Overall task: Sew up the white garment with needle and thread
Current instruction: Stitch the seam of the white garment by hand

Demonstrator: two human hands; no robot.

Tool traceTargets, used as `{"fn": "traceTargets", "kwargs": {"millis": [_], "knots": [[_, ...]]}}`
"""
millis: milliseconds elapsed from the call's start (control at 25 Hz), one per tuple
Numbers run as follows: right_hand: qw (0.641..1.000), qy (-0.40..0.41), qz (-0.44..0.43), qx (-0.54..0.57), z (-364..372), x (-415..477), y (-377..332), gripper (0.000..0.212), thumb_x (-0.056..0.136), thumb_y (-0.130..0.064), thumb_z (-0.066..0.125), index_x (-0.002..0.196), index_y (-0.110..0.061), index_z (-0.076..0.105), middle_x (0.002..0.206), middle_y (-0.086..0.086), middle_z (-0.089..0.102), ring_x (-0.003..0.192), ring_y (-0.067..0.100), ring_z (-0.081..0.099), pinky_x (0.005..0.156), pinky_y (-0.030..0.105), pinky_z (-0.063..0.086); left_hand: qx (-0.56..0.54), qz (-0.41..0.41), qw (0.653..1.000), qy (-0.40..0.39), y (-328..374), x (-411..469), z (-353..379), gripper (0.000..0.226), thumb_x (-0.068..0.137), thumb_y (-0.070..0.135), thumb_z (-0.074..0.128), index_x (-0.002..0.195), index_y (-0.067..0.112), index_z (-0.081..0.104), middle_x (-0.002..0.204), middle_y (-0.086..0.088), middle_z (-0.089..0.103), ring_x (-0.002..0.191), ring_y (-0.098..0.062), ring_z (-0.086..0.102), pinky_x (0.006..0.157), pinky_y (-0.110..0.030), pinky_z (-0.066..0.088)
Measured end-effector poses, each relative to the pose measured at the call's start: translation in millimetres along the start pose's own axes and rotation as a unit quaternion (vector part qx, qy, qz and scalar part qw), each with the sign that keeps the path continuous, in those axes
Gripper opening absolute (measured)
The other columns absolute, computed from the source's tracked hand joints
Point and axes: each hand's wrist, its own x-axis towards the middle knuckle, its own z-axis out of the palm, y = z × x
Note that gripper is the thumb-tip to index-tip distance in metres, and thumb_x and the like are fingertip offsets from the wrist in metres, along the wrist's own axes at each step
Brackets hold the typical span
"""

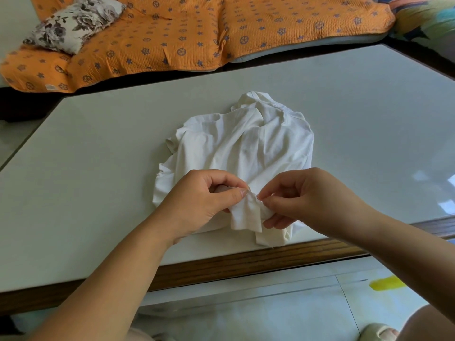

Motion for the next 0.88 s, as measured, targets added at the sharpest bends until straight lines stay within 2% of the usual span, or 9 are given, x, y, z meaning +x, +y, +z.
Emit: {"fn": "traceTargets", "kwargs": {"millis": [80,200,400,560,640,760,880], "knots": [[1.0,-0.002,-0.002,0.004,-0.7,-0.1,0.4,0.014,0.089,-0.009,0.063,0.088,-0.018,0.073,0.072,0.002,0.076,0.07,0.015,0.075,0.078,0.028,0.06,-0.005,-0.003,1.0,-0.002,0.7,-0.2,-0.3,0.011,0.085,0.018,0.072,0.083,0.027,0.078,0.083,-0.006,0.073,0.076,-0.007,0.067,0.075,-0.02,0.052],[1.0,-0.007,-0.002,0.011,-0.6,-0.8,0.7,0.013,0.088,-0.008,0.064,0.088,-0.018,0.073,0.073,0.004,0.077,0.072,0.017,0.075,0.08,0.032,0.061,-0.012,-0.007,1.0,-0.003,2.6,-1.2,0.9,0.01,0.085,0.016,0.072,0.084,0.023,0.078,0.088,-0.017,0.071,0.073,-0.007,0.065,0.071,-0.016,0.051],[1.0,-0.008,0.007,0.019,-1.1,0.9,0.7,0.013,0.089,-0.006,0.063,0.088,-0.016,0.072,0.073,0.005,0.077,0.072,0.018,0.075,0.08,0.032,0.061,-0.028,-0.01,1.0,-0.007,2.8,-0.6,0.3,0.011,0.086,0.013,0.071,0.085,0.022,0.077,0.08,-0.004,0.073,0.073,-0.006,0.067,0.07,-0.015,0.051],[0.999,-0.015,0.008,0.027,-0.6,0.8,1.1,0.012,0.088,-0.005,0.064,0.088,-0.014,0.072,0.074,0.006,0.077,0.072,0.019,0.076,0.079,0.032,0.061,-0.026,-0.009,1.0,-0.007,1.9,-0.5,0.1,0.011,0.086,0.013,0.071,0.084,0.022,0.077,0.09,-0.021,0.07,0.075,-0.012,0.066,0.072,-0.018,0.052],[0.999,-0.018,0.008,0.03,-0.6,1.0,1.4,0.012,0.088,-0.005,0.064,0.088,-0.014,0.073,0.074,0.006,0.077,0.073,0.019,0.076,0.079,0.032,0.06,-0.024,-0.008,1.0,-0.007,1.3,-0.3,-0.2,0.012,0.085,0.014,0.071,0.082,0.024,0.078,0.092,-0.024,0.068,0.076,-0.013,0.065,0.073,-0.019,0.053],[0.999,-0.021,0.004,0.037,-0.5,1.1,2.1,0.012,0.088,-0.005,0.065,0.087,-0.014,0.073,0.074,0.006,0.077,0.074,0.019,0.076,0.078,0.032,0.06,-0.023,-0.011,1.0,-0.008,1.8,-0.1,-0.2,0.012,0.084,0.016,0.072,0.081,0.026,0.079,0.092,-0.022,0.069,0.076,-0.013,0.064,0.076,-0.022,0.054],[0.999,-0.024,-0.002,0.047,-0.4,0.9,3.0,0.013,0.088,-0.003,0.065,0.088,-0.013,0.073,0.074,0.006,0.077,0.074,0.019,0.076,0.076,0.03,0.06,-0.029,-0.014,0.999,-0.009,2.6,0.1,0.8,0.013,0.085,0.014,0.071,0.081,0.024,0.078,0.09,-0.018,0.071,0.075,-0.01,0.064,0.069,-0.016,0.051]]}}
